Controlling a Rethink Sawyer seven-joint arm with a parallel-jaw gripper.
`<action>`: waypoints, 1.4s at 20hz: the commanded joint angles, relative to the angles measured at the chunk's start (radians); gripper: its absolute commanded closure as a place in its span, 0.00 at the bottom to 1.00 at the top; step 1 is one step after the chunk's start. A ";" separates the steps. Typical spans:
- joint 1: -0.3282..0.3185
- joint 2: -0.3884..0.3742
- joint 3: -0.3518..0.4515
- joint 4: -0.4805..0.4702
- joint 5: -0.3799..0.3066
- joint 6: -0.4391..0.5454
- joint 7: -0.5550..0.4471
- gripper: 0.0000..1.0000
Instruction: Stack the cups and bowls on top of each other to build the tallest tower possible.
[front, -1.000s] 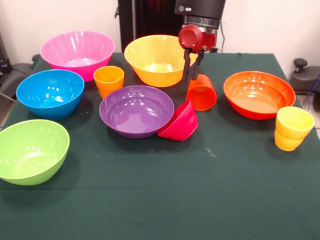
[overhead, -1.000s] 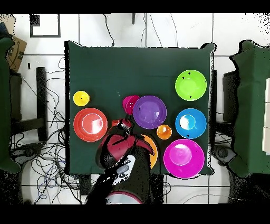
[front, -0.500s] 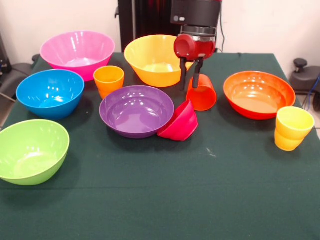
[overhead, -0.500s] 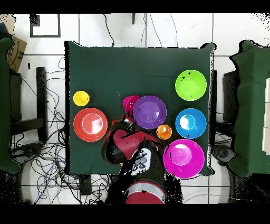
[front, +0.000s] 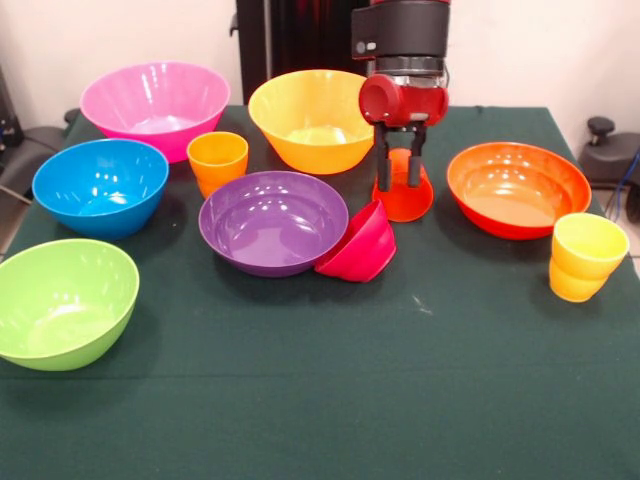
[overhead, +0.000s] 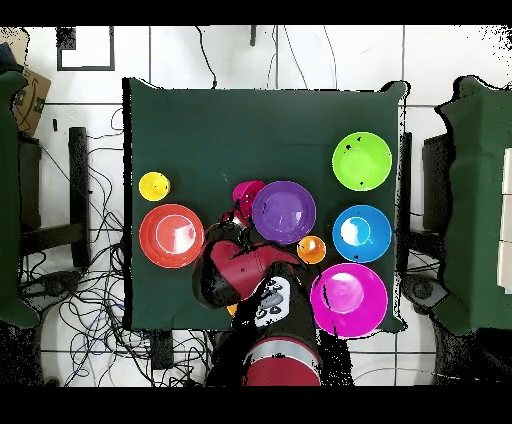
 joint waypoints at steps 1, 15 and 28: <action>-0.057 0.029 0.176 0.038 -0.040 -0.035 0.197 0.00; 0.135 0.109 -0.086 -0.070 -0.005 -0.025 0.136 0.00; 0.247 0.193 -0.235 -0.122 0.043 -0.100 0.174 0.00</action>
